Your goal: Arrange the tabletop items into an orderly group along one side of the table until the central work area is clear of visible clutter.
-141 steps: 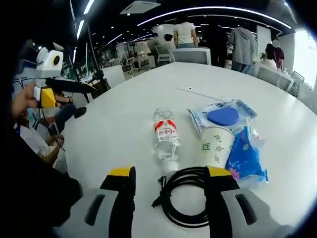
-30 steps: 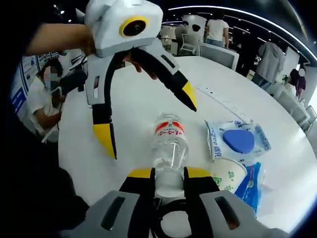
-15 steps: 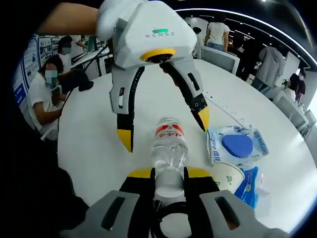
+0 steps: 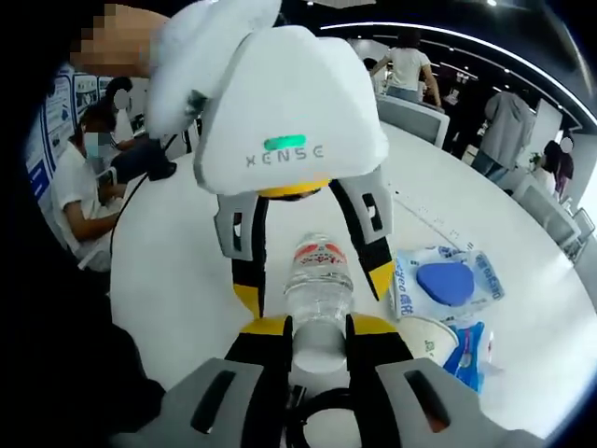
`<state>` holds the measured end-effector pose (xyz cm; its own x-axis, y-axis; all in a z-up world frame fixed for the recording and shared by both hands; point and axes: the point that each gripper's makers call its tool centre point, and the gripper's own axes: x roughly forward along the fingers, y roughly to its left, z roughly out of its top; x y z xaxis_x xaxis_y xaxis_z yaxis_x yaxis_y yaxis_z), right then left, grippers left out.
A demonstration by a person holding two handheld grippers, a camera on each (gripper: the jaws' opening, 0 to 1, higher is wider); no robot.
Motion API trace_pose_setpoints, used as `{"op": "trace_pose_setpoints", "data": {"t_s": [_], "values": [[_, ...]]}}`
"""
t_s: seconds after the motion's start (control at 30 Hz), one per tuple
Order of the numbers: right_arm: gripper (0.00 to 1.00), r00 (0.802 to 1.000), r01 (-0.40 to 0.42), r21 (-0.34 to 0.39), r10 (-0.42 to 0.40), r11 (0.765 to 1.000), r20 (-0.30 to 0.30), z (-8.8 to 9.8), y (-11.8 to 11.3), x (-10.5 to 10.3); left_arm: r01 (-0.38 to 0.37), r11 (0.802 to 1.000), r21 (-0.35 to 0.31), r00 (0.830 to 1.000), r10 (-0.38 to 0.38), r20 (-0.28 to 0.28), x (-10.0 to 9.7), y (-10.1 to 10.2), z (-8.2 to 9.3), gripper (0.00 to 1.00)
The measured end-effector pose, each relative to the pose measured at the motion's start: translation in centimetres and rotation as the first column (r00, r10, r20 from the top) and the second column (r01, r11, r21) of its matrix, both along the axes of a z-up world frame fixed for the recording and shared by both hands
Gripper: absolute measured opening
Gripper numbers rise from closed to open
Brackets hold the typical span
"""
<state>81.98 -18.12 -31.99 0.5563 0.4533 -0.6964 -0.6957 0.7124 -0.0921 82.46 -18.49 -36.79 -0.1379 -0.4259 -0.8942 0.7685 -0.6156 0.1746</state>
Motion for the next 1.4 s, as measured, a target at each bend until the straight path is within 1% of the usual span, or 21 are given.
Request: {"op": "trace_pose_setpoints", "data": {"t_s": [0.2,0.3,0.47,0.83,1.0,1.27,1.4], "values": [[0.17,1.000,0.001,0.015,-0.001,1.000,0.009,0.4,0.2,0.2,0.014,1.000,0.015,1.000,-0.014,-0.004,-0.4,-0.2,-0.7,0.62],[0.17,1.000,0.003,0.024,-0.003,1.000,0.016,0.7,0.4,0.2,0.021,1.000,0.015,1.000,-0.020,-0.005,-0.7,-0.4,-0.8,0.60],[0.17,1.000,-0.001,0.021,0.001,1.000,0.021,0.6,0.4,0.1,0.015,1.000,0.005,1.000,-0.015,-0.017,-0.6,-0.6,-0.8,0.56],[0.17,1.000,-0.003,0.034,0.002,0.999,0.030,0.8,0.4,0.0,0.027,1.000,0.011,1.000,-0.027,-0.005,-0.3,-0.3,-1.1,0.56],[0.17,0.999,-0.005,0.045,0.003,0.999,0.036,1.0,0.5,0.1,0.029,1.000,0.007,1.000,-0.029,-0.002,0.2,-0.3,-1.2,0.51],[0.17,0.999,0.000,0.059,-0.002,0.998,0.036,0.9,0.3,0.1,0.028,1.000,-0.001,0.999,-0.028,-0.017,0.2,-0.5,-1.4,0.50],[0.17,0.999,-0.001,0.067,-0.002,0.998,0.042,1.1,0.3,0.3,0.010,1.000,0.003,1.000,-0.010,-0.022,0.3,-0.5,-1.3,0.49]]}}
